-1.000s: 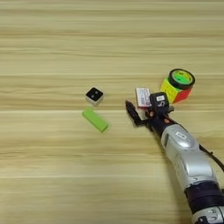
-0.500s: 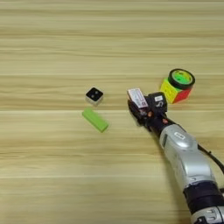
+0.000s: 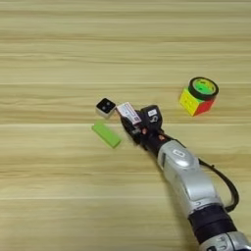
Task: Move the objects on the table
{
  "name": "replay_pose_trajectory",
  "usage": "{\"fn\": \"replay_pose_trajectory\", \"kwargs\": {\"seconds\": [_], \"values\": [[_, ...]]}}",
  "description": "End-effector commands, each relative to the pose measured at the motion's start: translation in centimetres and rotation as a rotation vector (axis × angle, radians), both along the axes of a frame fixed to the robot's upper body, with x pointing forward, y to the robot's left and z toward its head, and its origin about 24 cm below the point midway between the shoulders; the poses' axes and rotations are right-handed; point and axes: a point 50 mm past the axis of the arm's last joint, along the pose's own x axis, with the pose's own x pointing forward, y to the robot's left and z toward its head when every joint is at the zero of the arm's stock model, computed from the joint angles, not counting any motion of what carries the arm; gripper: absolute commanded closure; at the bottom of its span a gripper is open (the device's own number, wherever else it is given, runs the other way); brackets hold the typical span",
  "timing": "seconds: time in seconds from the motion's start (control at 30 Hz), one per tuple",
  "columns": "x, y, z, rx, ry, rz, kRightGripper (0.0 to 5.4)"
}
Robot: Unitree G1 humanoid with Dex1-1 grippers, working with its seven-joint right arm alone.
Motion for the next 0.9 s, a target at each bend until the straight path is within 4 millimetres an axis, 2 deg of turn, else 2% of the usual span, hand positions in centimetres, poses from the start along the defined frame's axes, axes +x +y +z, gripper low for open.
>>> {"fn": "replay_pose_trajectory", "kwargs": {"seconds": [0.03, 0.07, 0.47, 0.53, 0.7, 0.9], "values": [[1.0, 0.5, 1.6, 0.005, -0.067, 0.008, 3.31], [1.1, 0.4, 1.7, 0.001, -0.071, 0.003, 3.02], [1.0, 0.3, 2.0, -0.021, -0.104, -0.011, 1.56], [1.0, 0.1, 2.7, -0.036, -0.150, -0.027, 1.34], [0.8, -0.7, 5.8, -0.059, -0.331, -0.080, 0.86], [0.5, -2.4, 8.7, -0.072, -0.461, -0.164, 0.24]]}}
